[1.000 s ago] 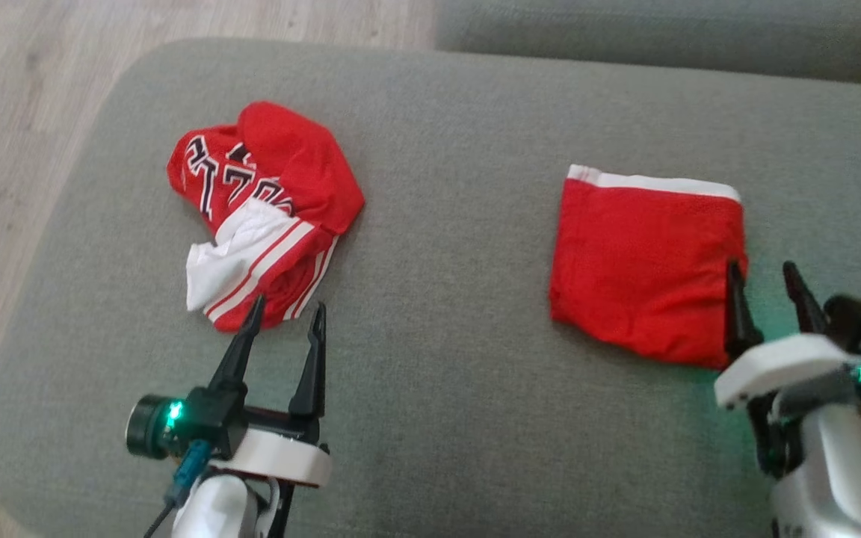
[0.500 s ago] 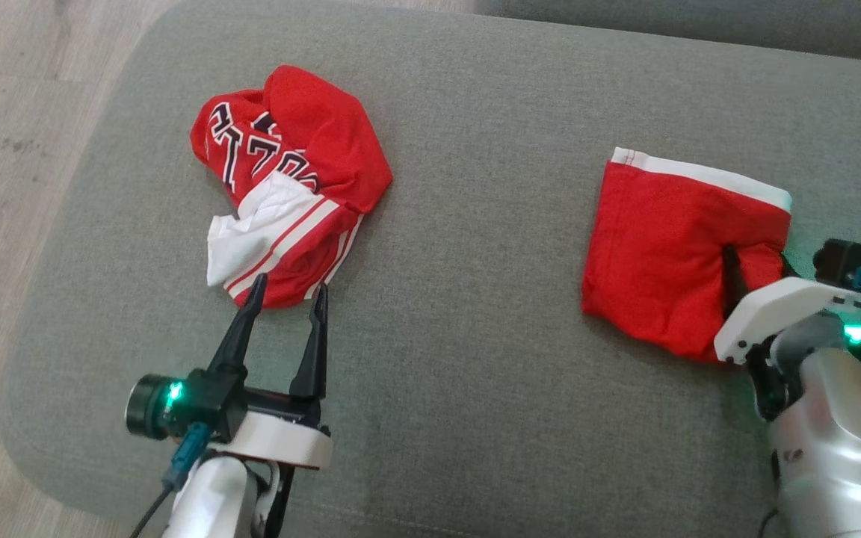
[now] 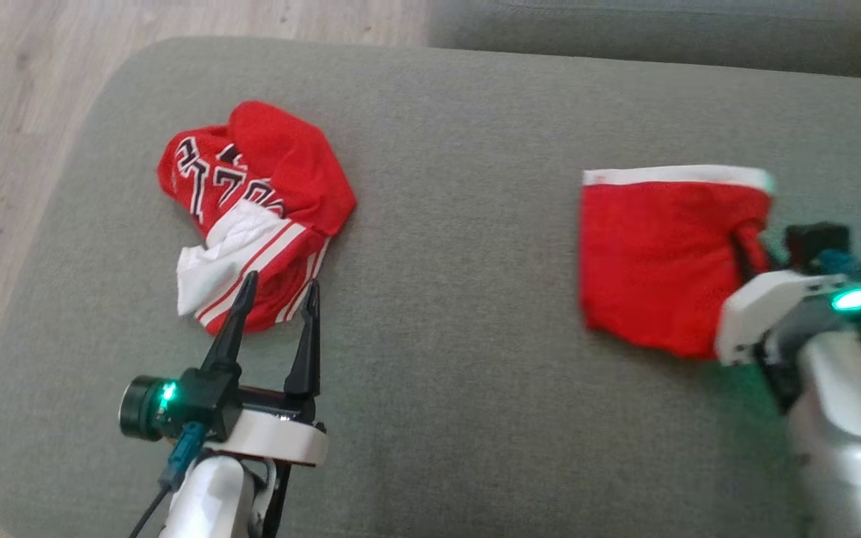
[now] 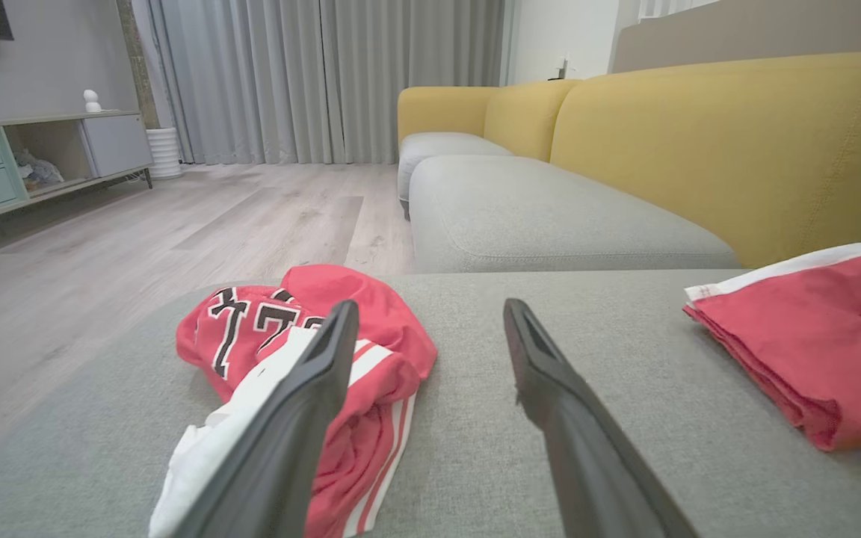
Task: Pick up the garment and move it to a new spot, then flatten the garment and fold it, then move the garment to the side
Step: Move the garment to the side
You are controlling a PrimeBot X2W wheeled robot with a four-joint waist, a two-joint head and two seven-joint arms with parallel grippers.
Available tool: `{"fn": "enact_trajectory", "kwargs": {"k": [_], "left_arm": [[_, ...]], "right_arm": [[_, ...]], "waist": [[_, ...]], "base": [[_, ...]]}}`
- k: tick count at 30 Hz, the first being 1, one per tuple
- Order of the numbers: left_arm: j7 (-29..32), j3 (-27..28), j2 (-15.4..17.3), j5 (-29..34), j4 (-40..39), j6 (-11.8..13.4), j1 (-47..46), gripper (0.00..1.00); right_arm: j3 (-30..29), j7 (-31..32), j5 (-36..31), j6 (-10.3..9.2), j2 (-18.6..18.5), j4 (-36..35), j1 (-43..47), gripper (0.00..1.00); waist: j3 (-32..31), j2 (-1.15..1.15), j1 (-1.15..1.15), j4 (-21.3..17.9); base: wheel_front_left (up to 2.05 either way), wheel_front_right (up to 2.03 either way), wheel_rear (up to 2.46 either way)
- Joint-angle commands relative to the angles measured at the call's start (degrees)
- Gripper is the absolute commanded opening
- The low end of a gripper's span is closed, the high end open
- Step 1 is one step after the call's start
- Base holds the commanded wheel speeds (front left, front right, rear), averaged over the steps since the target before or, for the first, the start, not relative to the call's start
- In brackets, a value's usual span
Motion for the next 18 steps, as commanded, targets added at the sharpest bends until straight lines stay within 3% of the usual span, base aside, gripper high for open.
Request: {"fn": "enact_trajectory", "kwargs": {"k": [1, 6, 8, 9, 11, 13, 18], "left_arm": [[-0.3, 2.0, 0.4, -0.3, -2.1, 0.4, -0.8, 1.00], [-0.3, 2.1, 0.4, -0.6, -2.8, 0.7, -0.6, 1.00], [-0.3, 2.1, 0.4, -0.8, -2.9, 0.5, -0.8, 1.00], [-0.3, 1.9, 0.4, -0.8, -2.8, 0.2, -1.1, 1.00], [-0.3, 1.9, 0.4, -0.8, -2.8, 0.0, -1.5, 1.00], [-0.3, 2.1, 0.4, -0.7, -3.0, -0.2, -1.8, 1.00], [-0.3, 2.4, 0.4, -0.5, -2.9, -0.9, -2.6, 1.00]], "right_arm": [[1.8, 0.4, -0.3, 0.39, -2.6, -2.6, -0.3, 0.00], [6.4, 3.1, 1.7, 0.39, -12.7, -6.6, 1.7, 0.00], [6.9, 3.7, 2.7, 0.39, -17.8, -7.3, 2.6, 0.00], [6.7, 4.1, 3.0, 0.39, -22.8, -7.4, 3.5, 0.00], [5.8, 4.7, 2.9, 0.39, -26.6, -7.4, 4.1, 0.00], [3.9, 5.9, 2.1, 0.39, -29.3, -7.5, 4.3, 0.00], [-2.7, 9.0, -0.1, 0.39, -30.1, -8.4, 3.9, 0.00]], "waist": [[-0.5, 0.00, 0.00, -0.9], [0.2, 0.00, 0.00, -1.8], [1.0, 0.00, 0.00, -1.8], [1.8, 0.00, 0.00, -1.5], [2.8, 0.00, 0.00, -1.1], [3.9, 0.00, 0.00, -0.8], [5.6, 0.00, 0.00, 0.0]], "base": [[0.00, 0.00, 0.00], [0.00, 0.00, 0.00], [0.00, 0.00, 0.00], [0.00, 0.00, 0.00], [0.00, 0.00, 0.00], [0.00, 0.00, 0.00], [0.00, 0.00, 0.00]]}}
